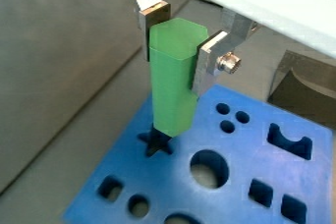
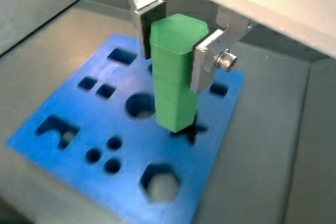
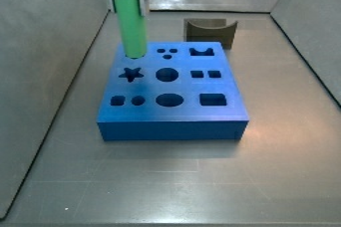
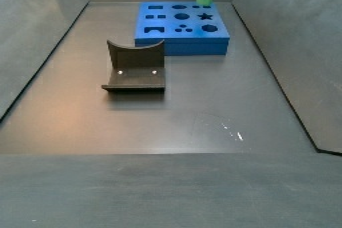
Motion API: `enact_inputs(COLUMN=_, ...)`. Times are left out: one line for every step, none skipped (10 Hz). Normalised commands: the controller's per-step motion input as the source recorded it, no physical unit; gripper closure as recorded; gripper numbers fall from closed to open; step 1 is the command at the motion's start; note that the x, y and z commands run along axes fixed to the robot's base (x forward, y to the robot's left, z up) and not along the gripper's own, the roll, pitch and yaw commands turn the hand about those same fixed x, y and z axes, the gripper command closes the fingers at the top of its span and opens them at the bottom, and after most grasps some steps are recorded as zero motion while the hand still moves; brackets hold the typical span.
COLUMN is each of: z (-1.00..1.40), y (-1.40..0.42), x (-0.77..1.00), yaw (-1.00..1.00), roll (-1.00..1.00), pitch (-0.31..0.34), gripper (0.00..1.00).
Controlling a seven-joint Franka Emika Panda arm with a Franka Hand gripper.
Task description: Insert the hexagon object.
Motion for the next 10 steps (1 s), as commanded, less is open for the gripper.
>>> enact_inputs(z=-0.51, y=0.66, x=0.07, yaw=-0.18, roll=-0.25, pitch=-0.139, gripper=1.0)
enact_inputs(z=-0.51, y=0.68, x=0.0, yaw=-0.23, roll=-0.14, pitch=-0.08, gripper=1.0)
enact_inputs(z=-0.37, y=0.58, x=-0.07, yaw=-0.38, roll=-0.04, pitch=-0.016, gripper=1.0)
enact_inputs(z=-0.14, y=0.4, x=-0.22, yaw=-0.57, roll=0.0, pitch=0.0, gripper=1.0)
enact_inputs(z=-0.05, y=0.31, x=-0.26, yaw=-0.49, roll=0.0, pitch=0.0, gripper=1.0)
enact_inputs(z=0.0, y=0.15, x=-0.25, yaw=-0.31, roll=0.0, pitch=0.0, gripper=1.0)
enact_inputs(z=0.0, y=0.09, x=-0.24, yaw=-0.18, roll=0.0, pitch=0.0, gripper=1.0)
enact_inputs(z=-0.17, y=0.04, x=-0.07, yaw=-0.17, roll=0.0, pitch=0.0, gripper=1.0)
enact_inputs(z=-0.22, y=0.0, x=0.04, yaw=-0.21, roll=-0.07, pitch=-0.007, gripper=1.0)
enact_inputs(z=-0.19, y=-0.09, x=0.17, yaw=-0.31, roll=-0.09, pitch=-0.011, gripper=1.0)
